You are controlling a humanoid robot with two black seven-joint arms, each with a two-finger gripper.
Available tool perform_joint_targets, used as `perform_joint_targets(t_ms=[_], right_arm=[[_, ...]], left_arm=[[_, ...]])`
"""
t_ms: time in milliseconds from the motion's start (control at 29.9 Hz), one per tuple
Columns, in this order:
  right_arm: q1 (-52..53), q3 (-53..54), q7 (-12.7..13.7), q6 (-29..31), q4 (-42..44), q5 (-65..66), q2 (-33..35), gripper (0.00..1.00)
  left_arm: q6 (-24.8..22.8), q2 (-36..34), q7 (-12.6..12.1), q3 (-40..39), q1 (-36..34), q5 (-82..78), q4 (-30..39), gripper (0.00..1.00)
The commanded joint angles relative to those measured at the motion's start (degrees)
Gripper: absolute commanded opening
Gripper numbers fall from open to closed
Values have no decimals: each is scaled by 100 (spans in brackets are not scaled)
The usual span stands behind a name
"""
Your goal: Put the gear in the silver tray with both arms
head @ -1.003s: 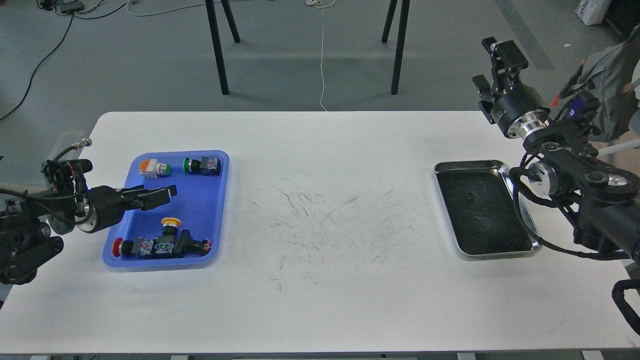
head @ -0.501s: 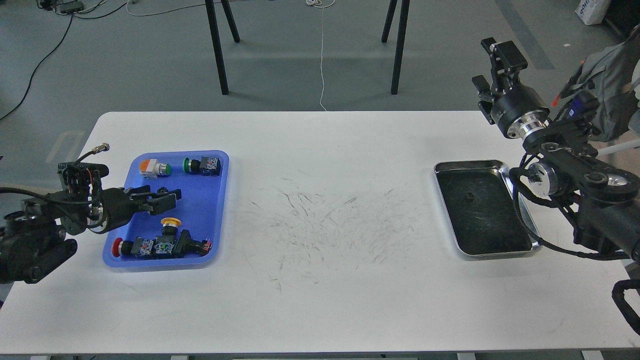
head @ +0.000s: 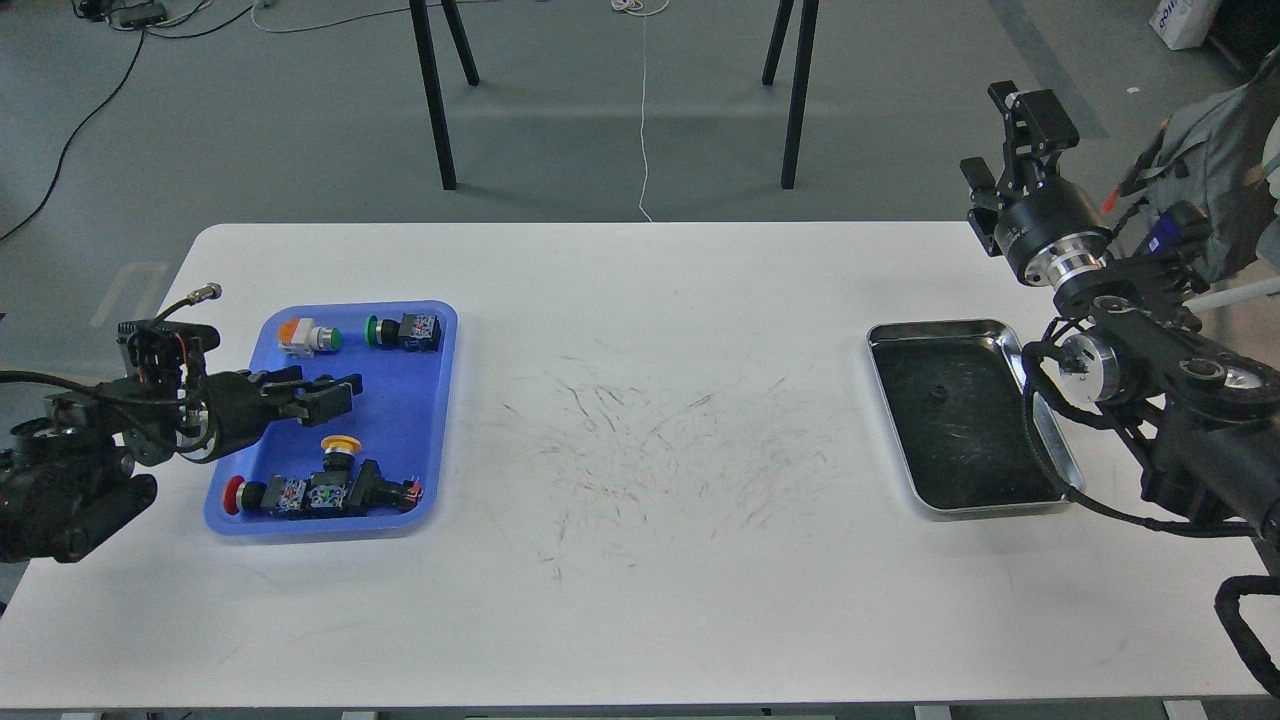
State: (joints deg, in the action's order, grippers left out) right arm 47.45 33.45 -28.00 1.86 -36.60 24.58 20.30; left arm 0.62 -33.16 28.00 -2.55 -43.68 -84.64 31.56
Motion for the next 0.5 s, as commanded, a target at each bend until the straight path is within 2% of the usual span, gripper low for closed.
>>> perform_joint_targets(t_ms=[0, 468], right_arm=[[-166, 372, 0, 8, -40, -6, -17, 93], [-395, 487, 0, 8, -278, -6, -167, 94]], left_arm=[[52, 56, 0, 8, 0, -9, 0, 84], [114, 117, 0, 131, -35, -18, -71, 80]])
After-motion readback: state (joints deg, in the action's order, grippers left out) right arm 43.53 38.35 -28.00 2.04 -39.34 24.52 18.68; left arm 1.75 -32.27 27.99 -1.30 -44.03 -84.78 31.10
